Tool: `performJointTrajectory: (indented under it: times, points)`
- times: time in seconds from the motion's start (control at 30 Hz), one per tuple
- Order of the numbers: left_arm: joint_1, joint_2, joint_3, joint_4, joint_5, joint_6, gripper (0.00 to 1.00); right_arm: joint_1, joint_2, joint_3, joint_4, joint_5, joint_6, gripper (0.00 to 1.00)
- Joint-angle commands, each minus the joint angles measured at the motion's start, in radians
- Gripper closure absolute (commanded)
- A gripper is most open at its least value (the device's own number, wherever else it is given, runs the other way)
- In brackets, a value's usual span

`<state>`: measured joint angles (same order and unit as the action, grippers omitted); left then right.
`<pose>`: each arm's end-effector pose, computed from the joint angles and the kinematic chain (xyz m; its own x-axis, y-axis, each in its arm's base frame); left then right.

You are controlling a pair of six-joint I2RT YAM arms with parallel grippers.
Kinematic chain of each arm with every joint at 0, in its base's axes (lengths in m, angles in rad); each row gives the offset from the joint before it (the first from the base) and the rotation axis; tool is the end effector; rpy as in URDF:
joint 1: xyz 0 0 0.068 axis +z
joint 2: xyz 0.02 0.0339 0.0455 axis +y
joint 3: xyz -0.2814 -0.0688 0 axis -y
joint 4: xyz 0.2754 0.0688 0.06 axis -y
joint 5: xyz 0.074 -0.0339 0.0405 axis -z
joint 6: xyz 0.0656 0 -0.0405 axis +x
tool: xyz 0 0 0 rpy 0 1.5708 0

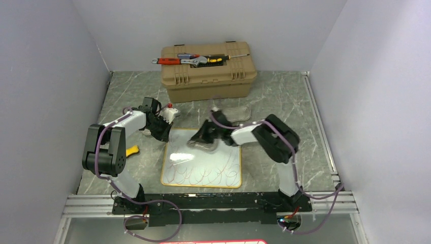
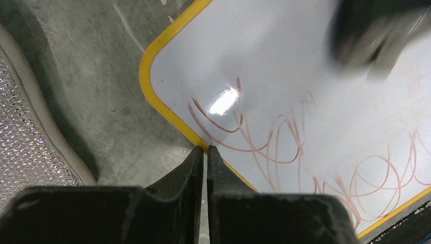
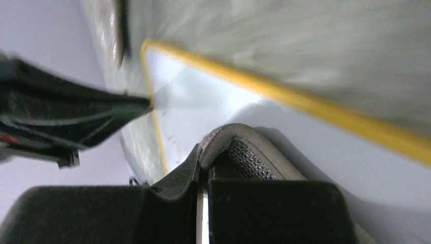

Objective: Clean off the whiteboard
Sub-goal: Erase the whiteboard at the center of the board.

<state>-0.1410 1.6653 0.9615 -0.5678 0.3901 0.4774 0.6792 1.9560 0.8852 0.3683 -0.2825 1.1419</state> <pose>0.3282 -0.0718 0.1325 -0.7296 0.5328 -0.4288 0.6487 0.7376 -0.1873 0.3114 0.2749 0.0728 -0.9082 0.3892 -0.1536 0.1375 0.6243 0.7690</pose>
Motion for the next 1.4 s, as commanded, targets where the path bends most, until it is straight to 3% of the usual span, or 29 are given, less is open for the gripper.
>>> performJointTrajectory:
  times: [0.0,0.13,0.27,0.4,0.5,0.73,0.83,0.9,1.07,1.17,1.27,1.37]
  points:
    - [-0.017,0.041,-0.023,-0.037,0.029,0.012,0.92,0.208,0.212,0.077,-0.327,-0.077,-0.128,1.00]
    - [-0.017,0.046,-0.025,-0.034,0.025,0.016,0.92,0.167,0.078,-0.117,-0.387,-0.019,-0.135,1.00]
    - [-0.017,0.047,-0.041,-0.023,0.018,0.028,0.92,0.137,-0.204,-0.410,-0.508,0.098,-0.097,1.00]
    - [-0.017,0.041,-0.055,-0.015,0.028,0.032,0.92,0.147,-0.381,-0.601,-0.489,0.107,-0.015,1.00]
    - [-0.017,0.033,-0.059,-0.011,0.038,0.031,0.92,0.222,-0.343,-0.544,-0.434,0.107,-0.008,1.00]
    - [-0.018,0.027,-0.049,-0.016,0.043,0.028,0.92,0.443,0.130,0.105,-0.489,0.071,-0.147,1.00]
    - [-0.019,0.012,-0.056,-0.018,0.037,0.033,0.92,0.477,0.251,0.286,-0.555,0.059,-0.171,1.00]
    - [-0.019,0.007,-0.058,-0.024,0.035,0.038,0.92,0.475,0.208,0.191,-0.521,0.056,-0.140,1.00]
    - [-0.019,-0.011,-0.073,-0.025,0.031,0.047,0.92,0.468,-0.127,-0.326,-0.432,0.131,0.043,1.00]
    - [-0.019,-0.024,-0.073,-0.030,0.033,0.043,0.92,0.471,-0.302,-0.555,-0.427,0.159,0.152,1.00]
    - [-0.021,-0.029,-0.070,-0.030,0.037,0.037,0.92,0.473,-0.355,-0.563,-0.467,0.188,0.156,1.00]
    - [-0.024,-0.026,-0.064,-0.034,0.038,0.029,0.92,0.473,-0.181,-0.324,-0.519,0.203,0.068,1.00]
